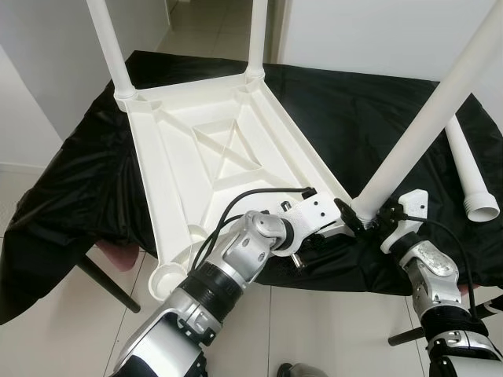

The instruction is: Building children table

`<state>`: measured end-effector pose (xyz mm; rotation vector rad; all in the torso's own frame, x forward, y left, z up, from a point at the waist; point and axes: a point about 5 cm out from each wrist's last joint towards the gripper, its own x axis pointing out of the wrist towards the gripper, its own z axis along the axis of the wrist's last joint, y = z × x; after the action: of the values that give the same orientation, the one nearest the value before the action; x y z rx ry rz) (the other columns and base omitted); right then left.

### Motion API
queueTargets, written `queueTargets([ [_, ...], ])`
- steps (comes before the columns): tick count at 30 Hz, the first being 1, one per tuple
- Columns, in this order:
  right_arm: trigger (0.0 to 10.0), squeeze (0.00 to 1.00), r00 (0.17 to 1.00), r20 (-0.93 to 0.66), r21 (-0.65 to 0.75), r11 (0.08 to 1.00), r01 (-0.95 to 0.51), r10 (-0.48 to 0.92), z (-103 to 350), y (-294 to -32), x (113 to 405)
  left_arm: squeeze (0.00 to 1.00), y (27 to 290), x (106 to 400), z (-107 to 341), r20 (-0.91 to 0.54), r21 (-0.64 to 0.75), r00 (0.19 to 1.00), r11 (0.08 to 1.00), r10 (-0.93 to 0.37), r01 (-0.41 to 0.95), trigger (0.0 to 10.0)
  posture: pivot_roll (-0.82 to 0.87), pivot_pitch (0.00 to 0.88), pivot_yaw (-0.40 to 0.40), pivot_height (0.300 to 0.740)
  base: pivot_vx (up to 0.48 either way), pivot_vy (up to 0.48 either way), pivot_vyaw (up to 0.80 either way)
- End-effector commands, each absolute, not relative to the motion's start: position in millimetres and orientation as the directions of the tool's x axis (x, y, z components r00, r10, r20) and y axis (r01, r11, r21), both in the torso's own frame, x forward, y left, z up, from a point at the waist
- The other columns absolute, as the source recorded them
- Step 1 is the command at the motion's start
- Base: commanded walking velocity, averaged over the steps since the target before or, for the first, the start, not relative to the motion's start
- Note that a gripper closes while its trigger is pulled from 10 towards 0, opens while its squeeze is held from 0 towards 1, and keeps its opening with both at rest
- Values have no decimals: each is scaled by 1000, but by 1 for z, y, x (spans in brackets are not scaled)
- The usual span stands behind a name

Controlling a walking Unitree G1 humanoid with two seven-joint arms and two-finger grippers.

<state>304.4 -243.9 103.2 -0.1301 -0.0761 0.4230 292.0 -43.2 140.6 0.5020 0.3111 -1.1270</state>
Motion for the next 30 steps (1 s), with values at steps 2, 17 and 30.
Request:
queueTargets([
  [2, 10000, 0, 910, -106, -67, 910, -409, 401, 68, -242, 290, 0, -42, 297, 140, -467, 275, 485, 400, -739, 874, 0, -3, 58, 22, 740, 0, 0, 0],
  [17, 10000, 0, 915, -132, 3, 923, -384, 381, 60, -243, 283, 0, -41, 302, 140, -472, 295, 509, 415, -720, 861, 10000, -11, 49, 22, 740, 0, 0, 0],
  [30, 0, 0, 928, -112, 48, 935, -353, 356, 63, -240, 285, 0, -44, 302, 143, -459, 308, 512, 410, -726, 858, 10000, -13, 28, 6, 740, 0, 0, 0],
])
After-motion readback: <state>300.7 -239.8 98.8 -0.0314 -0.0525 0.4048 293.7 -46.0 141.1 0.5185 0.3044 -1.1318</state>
